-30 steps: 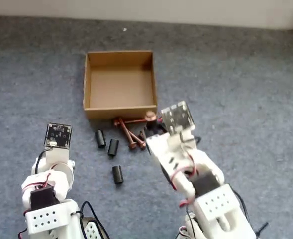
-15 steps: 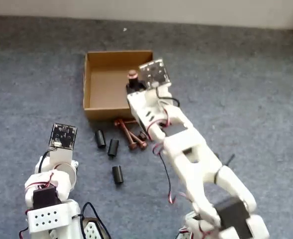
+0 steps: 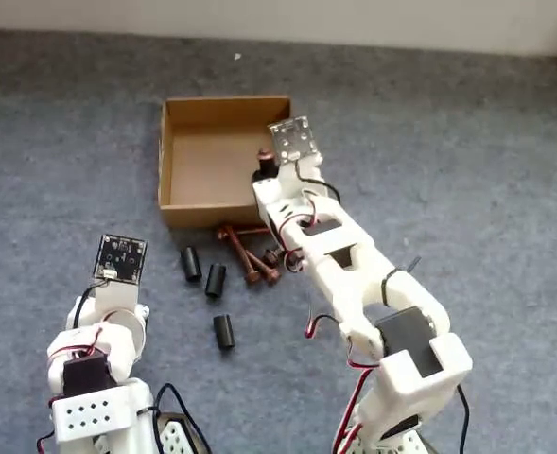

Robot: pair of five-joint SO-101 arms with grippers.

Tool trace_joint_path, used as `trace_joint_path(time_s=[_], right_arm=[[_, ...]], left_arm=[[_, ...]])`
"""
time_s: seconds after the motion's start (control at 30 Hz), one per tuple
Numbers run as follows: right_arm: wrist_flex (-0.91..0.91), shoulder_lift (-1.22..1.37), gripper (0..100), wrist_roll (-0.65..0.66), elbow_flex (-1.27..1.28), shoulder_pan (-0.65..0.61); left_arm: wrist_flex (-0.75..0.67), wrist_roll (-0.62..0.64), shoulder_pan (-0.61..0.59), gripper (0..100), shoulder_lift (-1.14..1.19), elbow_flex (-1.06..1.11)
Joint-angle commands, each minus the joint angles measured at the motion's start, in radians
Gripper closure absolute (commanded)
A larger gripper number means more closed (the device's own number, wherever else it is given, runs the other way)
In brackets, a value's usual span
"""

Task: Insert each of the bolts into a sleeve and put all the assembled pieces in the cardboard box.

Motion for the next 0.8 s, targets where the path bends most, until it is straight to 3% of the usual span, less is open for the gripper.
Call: trace_joint_path(time_s=[0.0, 0.07, 0.3, 0.57, 0.77], right_arm=[[0.102, -0.027, 85.9, -0.014, -0.093, 0.012], [0.173, -0.027, 81.7, -0.014, -0.114, 0.012], [0.329, -0.048, 82.2, -0.014, -0.188, 0.012], [0.605, -0.332, 82.2, -0.017, -0.179, 0.008], [0.892, -0.513, 82.2, -0.256, -0.134, -0.002]], left_arm=[[-0.02, -0.009, 0.015, 98, -0.005, -0.004], [-0.02, -0.009, 0.015, 98, -0.005, -0.004], [-0.02, -0.009, 0.015, 98, -0.005, -0.004], [-0.02, -0.009, 0.013, 98, -0.005, -0.002], [-0.02, -0.009, 0.013, 98, -0.005, -0.002]])
